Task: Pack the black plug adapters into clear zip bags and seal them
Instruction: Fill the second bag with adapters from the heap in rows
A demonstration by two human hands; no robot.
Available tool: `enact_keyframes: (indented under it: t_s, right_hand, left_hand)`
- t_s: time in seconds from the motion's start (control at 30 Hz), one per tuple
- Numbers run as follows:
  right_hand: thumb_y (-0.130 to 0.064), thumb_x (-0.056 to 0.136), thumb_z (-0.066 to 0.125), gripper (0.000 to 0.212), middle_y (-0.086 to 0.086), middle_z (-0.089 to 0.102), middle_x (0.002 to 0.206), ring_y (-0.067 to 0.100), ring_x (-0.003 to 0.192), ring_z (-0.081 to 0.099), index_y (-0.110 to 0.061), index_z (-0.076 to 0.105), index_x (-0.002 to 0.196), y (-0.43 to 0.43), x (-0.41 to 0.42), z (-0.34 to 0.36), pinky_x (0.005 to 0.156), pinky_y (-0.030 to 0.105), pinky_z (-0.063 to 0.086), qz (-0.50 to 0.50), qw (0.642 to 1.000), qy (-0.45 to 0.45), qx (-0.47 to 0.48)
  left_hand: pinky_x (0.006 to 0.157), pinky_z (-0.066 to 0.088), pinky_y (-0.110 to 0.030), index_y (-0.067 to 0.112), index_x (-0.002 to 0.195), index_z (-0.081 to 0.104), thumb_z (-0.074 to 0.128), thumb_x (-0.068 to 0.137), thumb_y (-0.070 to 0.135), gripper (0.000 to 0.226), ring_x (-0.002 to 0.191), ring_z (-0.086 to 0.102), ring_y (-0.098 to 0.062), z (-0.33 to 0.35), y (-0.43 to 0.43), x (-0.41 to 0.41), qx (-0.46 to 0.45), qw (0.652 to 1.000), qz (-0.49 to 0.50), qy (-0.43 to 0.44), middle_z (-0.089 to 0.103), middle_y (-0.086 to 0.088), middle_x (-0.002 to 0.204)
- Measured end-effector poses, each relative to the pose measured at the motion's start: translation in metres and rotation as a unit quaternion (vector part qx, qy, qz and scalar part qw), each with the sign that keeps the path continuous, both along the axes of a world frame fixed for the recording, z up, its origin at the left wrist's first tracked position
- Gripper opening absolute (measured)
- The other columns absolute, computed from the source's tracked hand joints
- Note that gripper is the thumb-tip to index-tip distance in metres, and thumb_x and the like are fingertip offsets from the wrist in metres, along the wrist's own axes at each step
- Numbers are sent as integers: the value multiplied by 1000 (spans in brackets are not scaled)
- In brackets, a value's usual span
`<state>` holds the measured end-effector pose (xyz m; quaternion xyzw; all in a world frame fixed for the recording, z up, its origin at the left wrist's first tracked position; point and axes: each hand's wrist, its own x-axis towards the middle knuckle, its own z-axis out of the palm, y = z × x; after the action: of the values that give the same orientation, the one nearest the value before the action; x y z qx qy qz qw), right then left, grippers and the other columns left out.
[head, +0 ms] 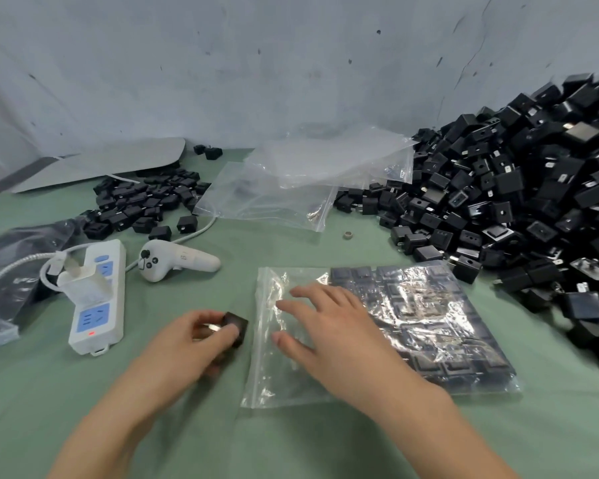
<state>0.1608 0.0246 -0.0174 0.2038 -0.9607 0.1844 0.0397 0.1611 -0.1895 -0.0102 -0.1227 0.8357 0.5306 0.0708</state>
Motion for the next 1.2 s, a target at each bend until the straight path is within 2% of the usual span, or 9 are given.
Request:
enact_keyframes:
  t_s: [0.23,0.4,0.53,0.6,0.67,0.8,0.9,1.03,1.2]
  right_hand:
    - [-52,104,30,48,-14,39,153,11,149,17,-34,41,148,-3,2,-4,124,38,-1,10,1000,-7,14]
    - [-31,107,32,43,-21,38,154,9,151,13,-37,41,149,0,2,-4,125,40,-3,46,998,-17,-28]
    - [-10,101,37,54,-20,42,151,6,148,19,-40,43,146,9,-3,5,125,38,-1,58,996,1,-68]
    - [-9,102,38,53,-20,45,149,5,145,24,-39,45,145,24,-7,11,126,38,6,6,995,21,-99]
    - [-15,103,38,47,-20,47,145,6,141,29,-38,48,142,45,-10,14,124,38,17,-45,994,18,-101]
    - [-39,100,46,41,-23,42,145,5,140,27,-43,48,140,77,-7,17,120,33,22,-58,995,-44,-66]
    - [-53,92,54,51,-25,29,153,-1,147,10,-49,42,141,83,2,19,124,34,7,-35,992,-102,-58]
    - [-63,86,57,65,-22,14,160,-1,148,-2,-50,33,145,80,10,17,122,36,-2,-23,990,-135,-19]
    - [-49,91,56,52,-18,16,161,7,151,-2,-48,40,141,75,13,16,125,40,-2,-16,993,-119,-10]
  left_hand:
    - [52,48,-17,16,105,69,70,91,17,14,56,58,-4,3,23,8,32,993,-109,-21,68,6,64]
    - [58,40,-15,33,84,78,53,98,31,28,59,51,-1,7,17,14,-48,982,-185,4,64,13,63]
    - [71,47,-16,25,103,72,55,98,27,18,72,63,-1,5,26,11,13,993,-113,38,73,16,78]
    - [77,47,-19,29,127,53,58,98,31,30,74,65,5,3,30,10,10,995,-90,44,75,14,85]
    - [82,43,-19,30,146,36,59,96,37,55,77,65,3,2,34,11,-28,993,-106,45,75,10,89]
    - [90,47,-28,32,154,25,63,95,32,70,88,69,-14,2,39,14,-27,989,-141,26,75,0,93]
    - [77,52,-28,25,147,37,64,94,22,60,69,68,-11,2,44,12,-3,988,-153,10,74,-1,81]
    - [59,54,-23,5,109,58,61,96,13,16,60,63,-13,4,54,13,41,985,-163,-35,72,-3,72]
    - [60,49,-17,0,104,50,52,102,21,21,58,59,-8,9,55,16,51,982,-173,-64,77,0,79]
